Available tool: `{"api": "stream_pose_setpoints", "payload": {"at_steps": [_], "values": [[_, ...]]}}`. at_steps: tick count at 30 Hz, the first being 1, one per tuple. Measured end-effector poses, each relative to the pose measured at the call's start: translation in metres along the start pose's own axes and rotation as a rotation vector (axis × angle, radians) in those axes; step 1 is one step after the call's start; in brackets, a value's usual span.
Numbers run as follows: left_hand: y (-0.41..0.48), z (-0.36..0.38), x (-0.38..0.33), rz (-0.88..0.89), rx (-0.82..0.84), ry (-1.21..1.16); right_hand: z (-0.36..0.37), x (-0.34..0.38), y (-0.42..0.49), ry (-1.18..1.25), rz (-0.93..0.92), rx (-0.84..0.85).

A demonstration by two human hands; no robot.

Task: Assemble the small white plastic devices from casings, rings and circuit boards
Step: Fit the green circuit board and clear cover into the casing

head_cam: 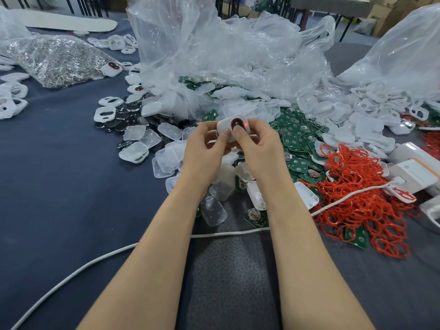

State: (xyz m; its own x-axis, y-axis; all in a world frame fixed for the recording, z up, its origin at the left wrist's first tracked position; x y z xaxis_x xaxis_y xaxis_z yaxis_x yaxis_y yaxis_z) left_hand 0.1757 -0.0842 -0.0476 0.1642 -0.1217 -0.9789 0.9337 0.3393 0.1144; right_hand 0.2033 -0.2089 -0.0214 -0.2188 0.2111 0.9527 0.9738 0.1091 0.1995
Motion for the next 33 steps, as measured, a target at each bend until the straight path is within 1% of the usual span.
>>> {"api": "stream_pose_setpoints", "payload": {"at_steps": [2,6,9,13,16,18,21,24,28,31,33], "values": [[-0.001,0.001,0.000,-0.011,0.002,-0.023,-0.002,-0.003,0.001,0.024,0.016,-0.007],[-0.002,0.001,-0.002,-0.022,-0.004,-0.076,-0.001,-0.014,0.003,0.174,0.092,0.032],[-0.003,0.000,-0.002,-0.045,-0.013,-0.109,-0.003,-0.019,0.004,0.232,0.127,0.010],[-0.007,0.002,-0.005,-0.071,0.014,-0.129,-0.009,-0.014,0.005,0.097,0.080,-0.053],[-0.011,0.001,-0.010,-0.082,0.037,-0.043,0.000,0.000,0.000,-0.064,-0.004,0.031],[-0.011,-0.009,-0.015,-0.086,0.016,0.011,0.014,0.014,-0.001,-0.110,-0.056,0.089],[0.000,-0.041,-0.025,-0.090,-0.097,0.004,0.040,0.037,0.010,-0.156,-0.107,0.064],[0.017,-0.092,-0.031,-0.114,-0.274,-0.131,0.082,0.053,0.029,-0.217,-0.134,0.032],[0.040,-0.162,-0.027,-0.135,-0.491,-0.324,0.167,0.059,0.063,-0.371,-0.149,0.158],[0.063,-0.195,-0.020,-0.160,-0.551,-0.381,0.219,0.049,0.088,-0.507,-0.109,0.243],[0.080,-0.205,-0.011,-0.207,-0.564,-0.435,0.236,0.041,0.107,-0.601,-0.084,0.230]]}}
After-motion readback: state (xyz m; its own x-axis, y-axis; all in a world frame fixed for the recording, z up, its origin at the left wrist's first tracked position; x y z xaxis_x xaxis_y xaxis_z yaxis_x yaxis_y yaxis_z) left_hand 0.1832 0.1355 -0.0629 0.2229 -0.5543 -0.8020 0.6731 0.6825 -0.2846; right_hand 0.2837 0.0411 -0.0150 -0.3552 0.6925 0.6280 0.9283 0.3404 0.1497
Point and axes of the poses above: each hand's wrist, its own y-axis towards the middle knuckle, its own z-axis out of the palm, x = y × z, the point moved 10 cm from there along y, towards the middle knuckle, and after that the axes turned 2 degrees about -y, right-handed, at the moved point
